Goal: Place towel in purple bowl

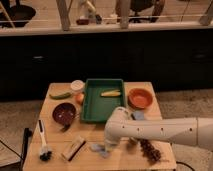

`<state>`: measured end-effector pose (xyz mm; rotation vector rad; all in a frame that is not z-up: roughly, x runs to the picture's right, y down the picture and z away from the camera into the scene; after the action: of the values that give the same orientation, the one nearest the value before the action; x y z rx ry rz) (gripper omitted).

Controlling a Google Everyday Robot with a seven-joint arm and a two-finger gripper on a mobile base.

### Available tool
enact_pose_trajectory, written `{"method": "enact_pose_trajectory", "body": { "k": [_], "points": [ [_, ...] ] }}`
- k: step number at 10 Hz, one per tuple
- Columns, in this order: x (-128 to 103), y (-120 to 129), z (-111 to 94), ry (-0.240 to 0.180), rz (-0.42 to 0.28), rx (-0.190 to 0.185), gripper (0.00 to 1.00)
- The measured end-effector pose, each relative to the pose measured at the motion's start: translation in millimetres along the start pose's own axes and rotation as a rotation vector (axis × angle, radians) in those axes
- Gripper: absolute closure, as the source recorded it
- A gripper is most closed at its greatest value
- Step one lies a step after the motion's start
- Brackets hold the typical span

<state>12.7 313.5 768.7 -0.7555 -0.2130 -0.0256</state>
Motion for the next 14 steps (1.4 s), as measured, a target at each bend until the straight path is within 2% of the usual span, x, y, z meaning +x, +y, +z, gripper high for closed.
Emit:
{"method": "enact_pose_trajectory", "body": {
  "k": [2, 9, 14],
  "points": [
    [-8, -8, -15, -0.005, -0.048, 0.014, 1.0],
    [-28, -21, -48, -0.006, -0.121, 0.045, 1.0],
    [-45, -40, -74, -0.012, -0.171, 0.105, 1.0]
  ]
}}
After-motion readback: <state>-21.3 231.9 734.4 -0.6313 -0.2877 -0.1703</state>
